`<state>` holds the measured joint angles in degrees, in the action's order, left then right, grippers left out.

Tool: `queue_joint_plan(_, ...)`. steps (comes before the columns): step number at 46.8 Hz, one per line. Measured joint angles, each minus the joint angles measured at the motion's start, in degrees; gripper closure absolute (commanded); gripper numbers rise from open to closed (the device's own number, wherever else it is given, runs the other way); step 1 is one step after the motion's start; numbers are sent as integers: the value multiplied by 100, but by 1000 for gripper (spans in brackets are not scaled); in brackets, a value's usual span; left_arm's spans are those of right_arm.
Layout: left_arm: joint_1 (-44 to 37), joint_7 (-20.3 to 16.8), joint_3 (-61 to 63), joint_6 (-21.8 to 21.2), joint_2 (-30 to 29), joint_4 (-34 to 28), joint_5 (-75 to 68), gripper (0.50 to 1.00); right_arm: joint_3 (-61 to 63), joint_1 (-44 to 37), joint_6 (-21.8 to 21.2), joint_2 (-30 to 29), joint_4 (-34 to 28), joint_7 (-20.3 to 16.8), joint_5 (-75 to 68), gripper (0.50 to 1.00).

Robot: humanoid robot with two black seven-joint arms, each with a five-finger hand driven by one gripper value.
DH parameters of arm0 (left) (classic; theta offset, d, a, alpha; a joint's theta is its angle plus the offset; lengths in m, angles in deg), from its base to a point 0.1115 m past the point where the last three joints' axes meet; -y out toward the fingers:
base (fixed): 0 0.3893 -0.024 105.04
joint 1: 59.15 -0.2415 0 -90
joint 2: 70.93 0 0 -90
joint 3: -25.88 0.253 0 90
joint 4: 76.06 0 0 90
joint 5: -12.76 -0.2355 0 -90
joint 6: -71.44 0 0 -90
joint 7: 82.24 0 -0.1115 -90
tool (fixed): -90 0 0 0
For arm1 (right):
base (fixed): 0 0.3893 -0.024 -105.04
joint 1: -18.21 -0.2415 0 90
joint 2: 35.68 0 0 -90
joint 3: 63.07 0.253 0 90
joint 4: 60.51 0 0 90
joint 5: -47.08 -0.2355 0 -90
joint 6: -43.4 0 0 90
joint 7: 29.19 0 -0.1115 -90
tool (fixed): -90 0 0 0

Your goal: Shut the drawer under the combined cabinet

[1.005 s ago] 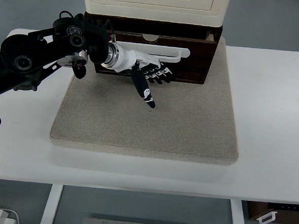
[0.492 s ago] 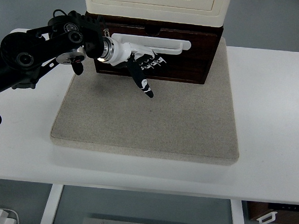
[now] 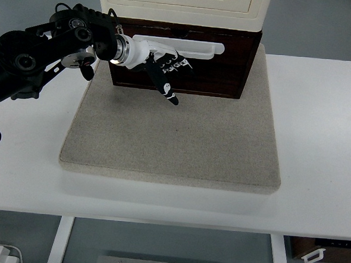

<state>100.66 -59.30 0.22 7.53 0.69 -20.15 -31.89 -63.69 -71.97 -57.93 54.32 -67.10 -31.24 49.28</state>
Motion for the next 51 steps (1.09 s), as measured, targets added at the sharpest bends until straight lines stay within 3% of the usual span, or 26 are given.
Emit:
queue_joint_plan(11, -55, -42, -34, 179, 10, 530, 76, 500, 0, 0, 0, 0, 0, 0, 0, 548)
queue_joint_plan(28, -100, -897, -1793, 884, -69, 843, 537, 500, 0, 0, -2, 0, 0, 1, 0, 548)
queue_joint_plan(51, -74, -947, -4632, 892, -93, 673, 1706, 500, 0, 0, -2, 0, 0, 3, 0, 548)
